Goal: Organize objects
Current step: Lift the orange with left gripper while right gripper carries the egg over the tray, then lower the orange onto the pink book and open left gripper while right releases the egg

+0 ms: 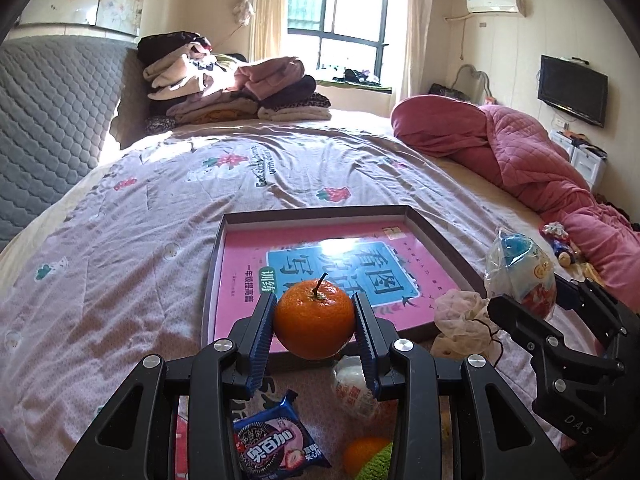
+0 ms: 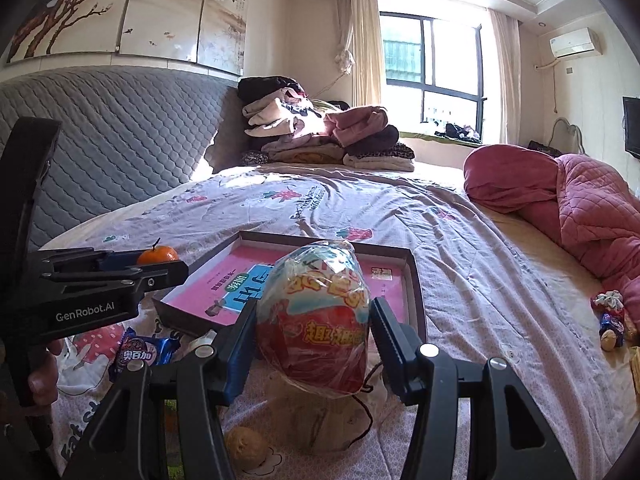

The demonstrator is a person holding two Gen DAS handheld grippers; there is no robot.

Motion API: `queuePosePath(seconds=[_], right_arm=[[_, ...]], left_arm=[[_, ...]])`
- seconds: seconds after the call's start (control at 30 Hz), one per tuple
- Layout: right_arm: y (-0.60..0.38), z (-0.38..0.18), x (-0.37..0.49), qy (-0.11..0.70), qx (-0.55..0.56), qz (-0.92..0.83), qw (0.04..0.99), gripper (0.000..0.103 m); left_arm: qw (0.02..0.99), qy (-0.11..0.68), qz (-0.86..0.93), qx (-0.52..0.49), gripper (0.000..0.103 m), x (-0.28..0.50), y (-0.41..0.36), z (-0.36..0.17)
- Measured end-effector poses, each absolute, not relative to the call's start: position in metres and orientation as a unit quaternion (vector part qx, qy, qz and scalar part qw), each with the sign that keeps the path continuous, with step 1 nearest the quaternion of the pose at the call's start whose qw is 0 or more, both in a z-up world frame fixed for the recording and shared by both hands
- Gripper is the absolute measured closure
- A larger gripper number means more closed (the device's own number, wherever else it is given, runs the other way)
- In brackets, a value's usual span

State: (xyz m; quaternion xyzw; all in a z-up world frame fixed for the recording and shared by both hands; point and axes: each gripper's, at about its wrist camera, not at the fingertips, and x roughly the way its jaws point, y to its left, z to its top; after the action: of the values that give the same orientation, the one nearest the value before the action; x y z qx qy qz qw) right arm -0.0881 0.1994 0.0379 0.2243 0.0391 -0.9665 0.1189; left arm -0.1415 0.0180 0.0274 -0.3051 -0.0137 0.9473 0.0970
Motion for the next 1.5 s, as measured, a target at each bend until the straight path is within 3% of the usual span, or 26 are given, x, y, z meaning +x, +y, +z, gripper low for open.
queuePosePath(seconds=[1.07,1.5], right_arm=[[0.218,0.061,-0.16,0.042,0.222,-0.968,0.106,0.048],[0.227,0.033,-0.197,0.03,0.282,-0.952,0.116,0.048]], left_arm=[[0.048,-0.019,0.942,-0.331,0.064,-0.215,-0.005,0.009],[0.052,-0.023,0.93,-0.362,0.064,-0.238,-0.011,-0.014]])
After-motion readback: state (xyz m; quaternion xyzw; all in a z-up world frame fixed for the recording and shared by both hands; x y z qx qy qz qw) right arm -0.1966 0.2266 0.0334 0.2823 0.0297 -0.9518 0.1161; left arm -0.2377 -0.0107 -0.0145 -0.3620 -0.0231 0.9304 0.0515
